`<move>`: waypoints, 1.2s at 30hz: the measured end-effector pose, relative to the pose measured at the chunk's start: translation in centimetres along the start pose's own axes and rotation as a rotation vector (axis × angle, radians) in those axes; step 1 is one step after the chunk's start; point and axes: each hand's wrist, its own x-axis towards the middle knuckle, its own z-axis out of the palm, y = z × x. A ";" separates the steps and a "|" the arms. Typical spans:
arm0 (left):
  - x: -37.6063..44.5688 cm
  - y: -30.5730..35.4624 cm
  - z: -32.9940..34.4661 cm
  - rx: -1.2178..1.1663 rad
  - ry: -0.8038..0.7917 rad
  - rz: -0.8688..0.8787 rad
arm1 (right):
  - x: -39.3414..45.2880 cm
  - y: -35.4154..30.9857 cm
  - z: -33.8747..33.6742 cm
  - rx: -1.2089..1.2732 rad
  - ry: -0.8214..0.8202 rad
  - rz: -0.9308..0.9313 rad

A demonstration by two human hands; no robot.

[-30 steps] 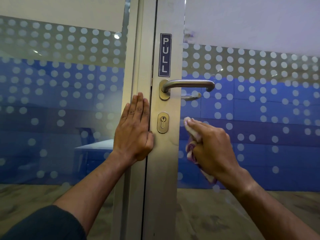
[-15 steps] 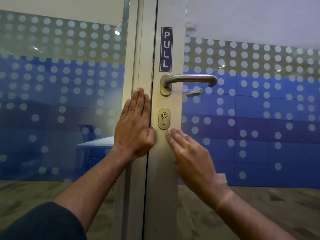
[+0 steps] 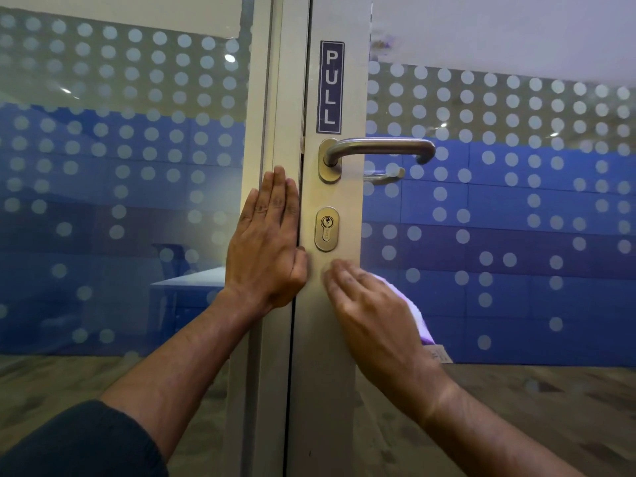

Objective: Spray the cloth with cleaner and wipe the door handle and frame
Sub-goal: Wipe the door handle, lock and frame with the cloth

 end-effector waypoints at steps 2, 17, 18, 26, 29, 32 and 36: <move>0.0 0.1 0.0 0.001 -0.001 0.000 | 0.0 0.0 -0.1 -0.011 -0.025 -0.037; -0.1 0.1 -0.3 -0.016 -0.021 -0.002 | 1.2 0.2 -0.8 0.045 0.022 0.140; 0.0 0.1 -0.3 -0.017 -0.020 -0.002 | 1.5 0.6 -1.0 0.056 0.044 0.204; 0.0 0.1 -0.3 -0.020 -0.017 -0.005 | 0.6 -1.7 -0.4 0.075 -0.079 -0.013; 0.0 0.1 -0.3 -0.023 -0.016 -0.003 | 0.6 0.1 -0.7 0.076 -0.051 0.009; 0.0 0.1 -0.3 -0.023 -0.018 -0.008 | 1.5 2.2 -1.3 0.125 0.028 0.206; 0.0 0.0 -0.2 -0.026 -0.012 -0.001 | 2.7 3.3 -2.3 0.231 0.107 0.260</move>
